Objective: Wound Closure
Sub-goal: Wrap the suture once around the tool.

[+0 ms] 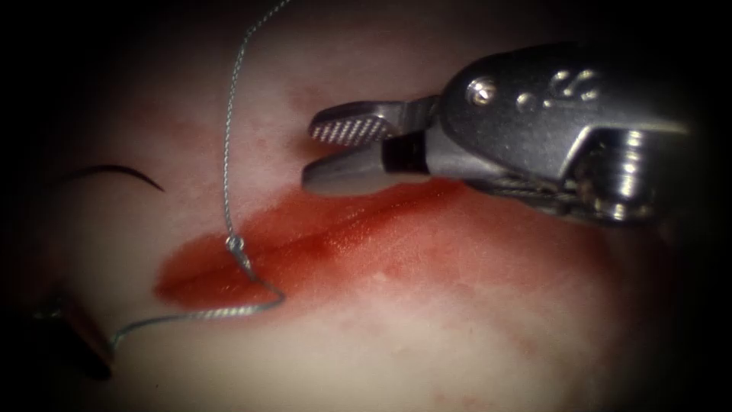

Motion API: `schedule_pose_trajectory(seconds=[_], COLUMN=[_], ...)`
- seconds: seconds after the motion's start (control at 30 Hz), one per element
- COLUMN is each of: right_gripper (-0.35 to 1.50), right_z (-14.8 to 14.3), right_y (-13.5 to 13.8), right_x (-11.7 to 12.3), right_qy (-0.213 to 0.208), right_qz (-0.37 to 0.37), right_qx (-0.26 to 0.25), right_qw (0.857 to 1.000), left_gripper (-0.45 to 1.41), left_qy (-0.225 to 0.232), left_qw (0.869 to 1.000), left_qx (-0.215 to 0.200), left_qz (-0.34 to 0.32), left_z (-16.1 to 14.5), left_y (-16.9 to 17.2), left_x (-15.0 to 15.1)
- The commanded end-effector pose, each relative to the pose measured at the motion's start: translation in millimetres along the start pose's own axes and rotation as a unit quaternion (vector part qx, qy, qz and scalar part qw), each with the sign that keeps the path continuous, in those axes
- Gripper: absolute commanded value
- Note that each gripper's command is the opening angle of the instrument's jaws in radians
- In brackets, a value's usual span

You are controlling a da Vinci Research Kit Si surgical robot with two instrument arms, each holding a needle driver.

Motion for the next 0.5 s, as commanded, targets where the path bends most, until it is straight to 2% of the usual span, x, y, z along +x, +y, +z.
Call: schedule_pose_trajectory(seconds=[0.03,0.2,0.37,0.5], right_gripper=[-0.35,-0.35,-0.35,-0.35], right_z=[1.1,3.9,8.8,11.9], right_y=[0.8,1.3,0.8,0.2], right_x=[1.4,0.9,-2.0,-5.0], right_qy=[0.001,0.002,0.000,0.013], right_qz=[0.013,0.043,0.052,0.060], right_qx=[0.004,0.007,0.009,0.088], right_qw=[1.000,0.999,0.999,0.994], left_gripper=[-0.45,-0.45,-0.45,-0.45], left_qy=[-0.004,-0.004,-0.006,-0.024], left_qw=[1.000,1.000,1.000,0.999], left_qx=[-0.004,-0.007,-0.009,-0.031], left_qz=[0.008,0.013,0.017,0.019], left_z=[-0.8,-0.7,-0.7,-1.2], left_y=[0.1,0.0,0.2,0.9], left_x=[-1.1,-1.4,-1.9,-2.6])
